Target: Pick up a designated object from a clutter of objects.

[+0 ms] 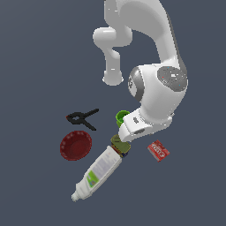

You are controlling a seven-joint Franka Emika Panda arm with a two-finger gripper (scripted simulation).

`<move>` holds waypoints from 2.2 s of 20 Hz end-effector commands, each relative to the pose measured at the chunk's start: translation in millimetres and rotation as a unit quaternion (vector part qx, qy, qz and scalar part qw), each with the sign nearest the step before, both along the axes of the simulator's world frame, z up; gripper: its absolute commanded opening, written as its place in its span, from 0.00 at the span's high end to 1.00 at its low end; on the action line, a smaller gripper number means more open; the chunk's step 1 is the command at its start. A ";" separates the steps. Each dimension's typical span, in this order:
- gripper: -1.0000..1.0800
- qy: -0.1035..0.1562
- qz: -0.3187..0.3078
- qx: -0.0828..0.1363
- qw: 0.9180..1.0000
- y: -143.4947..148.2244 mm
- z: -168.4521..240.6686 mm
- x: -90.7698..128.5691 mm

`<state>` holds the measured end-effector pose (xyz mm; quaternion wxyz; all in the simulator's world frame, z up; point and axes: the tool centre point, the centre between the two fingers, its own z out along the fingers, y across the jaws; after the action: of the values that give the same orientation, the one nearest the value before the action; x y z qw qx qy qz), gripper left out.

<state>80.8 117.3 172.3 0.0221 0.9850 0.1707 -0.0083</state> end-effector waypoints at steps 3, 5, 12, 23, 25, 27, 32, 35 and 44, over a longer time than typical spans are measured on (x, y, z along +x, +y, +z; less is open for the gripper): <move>0.04 -0.001 0.044 0.007 0.999 46.3 -40.6 6.5; 0.04 -0.002 0.060 0.011 0.998 63.4 -55.8 7.1; 0.04 -0.002 0.098 0.020 0.995 105.2 -93.9 4.8; 0.04 -0.001 0.109 0.023 0.994 118.0 -109.2 2.3; 0.04 -0.001 0.109 0.023 0.994 117.9 -115.1 2.3; 0.04 -0.001 0.109 0.023 0.994 118.1 -123.5 2.0; 0.04 -0.002 0.110 0.023 0.994 118.3 -148.9 1.4; 0.04 -0.002 0.110 0.023 0.994 118.8 -155.9 1.7; 1.00 -0.002 0.110 0.023 0.994 119.2 -157.0 2.5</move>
<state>83.1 237.0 15.5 0.0000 0.9605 0.2783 0.0000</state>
